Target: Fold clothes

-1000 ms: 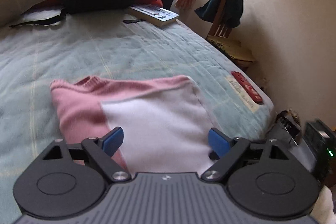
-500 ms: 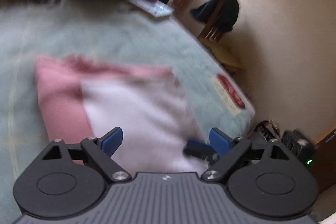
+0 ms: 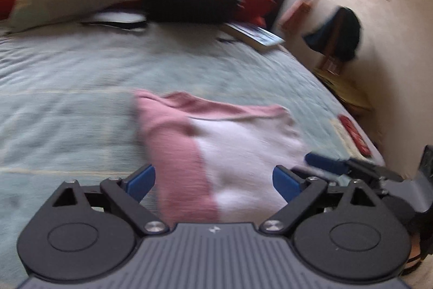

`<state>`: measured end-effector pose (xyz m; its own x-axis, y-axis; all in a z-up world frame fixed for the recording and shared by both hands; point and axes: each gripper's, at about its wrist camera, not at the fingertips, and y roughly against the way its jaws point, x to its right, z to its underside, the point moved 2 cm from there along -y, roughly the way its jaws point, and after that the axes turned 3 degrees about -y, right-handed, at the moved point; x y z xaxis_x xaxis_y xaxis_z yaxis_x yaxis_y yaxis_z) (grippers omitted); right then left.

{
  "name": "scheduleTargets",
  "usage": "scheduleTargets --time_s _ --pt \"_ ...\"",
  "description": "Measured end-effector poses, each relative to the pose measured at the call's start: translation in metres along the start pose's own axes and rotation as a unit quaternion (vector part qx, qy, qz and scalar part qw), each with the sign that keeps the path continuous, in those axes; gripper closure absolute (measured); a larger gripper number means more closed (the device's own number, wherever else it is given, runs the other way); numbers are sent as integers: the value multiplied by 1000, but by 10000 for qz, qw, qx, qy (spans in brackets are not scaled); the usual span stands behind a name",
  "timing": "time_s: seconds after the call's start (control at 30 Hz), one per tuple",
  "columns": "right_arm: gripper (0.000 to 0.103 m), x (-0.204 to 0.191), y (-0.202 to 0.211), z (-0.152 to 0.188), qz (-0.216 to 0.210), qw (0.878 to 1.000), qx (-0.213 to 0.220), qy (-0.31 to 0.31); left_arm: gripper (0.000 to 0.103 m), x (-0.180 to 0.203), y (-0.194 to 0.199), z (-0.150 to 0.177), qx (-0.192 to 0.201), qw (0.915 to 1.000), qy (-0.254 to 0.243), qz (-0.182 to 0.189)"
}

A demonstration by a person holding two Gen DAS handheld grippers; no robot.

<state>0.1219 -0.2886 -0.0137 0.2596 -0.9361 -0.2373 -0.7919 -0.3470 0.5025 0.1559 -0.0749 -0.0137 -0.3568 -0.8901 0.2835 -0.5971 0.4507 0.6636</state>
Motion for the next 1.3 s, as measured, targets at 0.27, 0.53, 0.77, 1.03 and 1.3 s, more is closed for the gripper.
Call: scheduleTargets --time_s 0.27,0.53,0.77,1.03,1.3 --pt "36 -3 -51 9 606 9961 -497 404 9 -19 5 4 -11 9995 163 -256" --pt "32 -24 -40 8 510 9953 -468 677 9 -31 12 3 96 9981 353 -491" --pt "29 -46 -33 5 286 9949 -475 847 9 -42 22 12 55 9969 437 -649" --pt "22 -76 -57 11 128 9904 -733 1163 9 -46 31 18 64 9968 436 -673" --pt "17 -79 -26 15 -5 9890 -653 1325 9 -48 36 23 93 9967 456 -672"
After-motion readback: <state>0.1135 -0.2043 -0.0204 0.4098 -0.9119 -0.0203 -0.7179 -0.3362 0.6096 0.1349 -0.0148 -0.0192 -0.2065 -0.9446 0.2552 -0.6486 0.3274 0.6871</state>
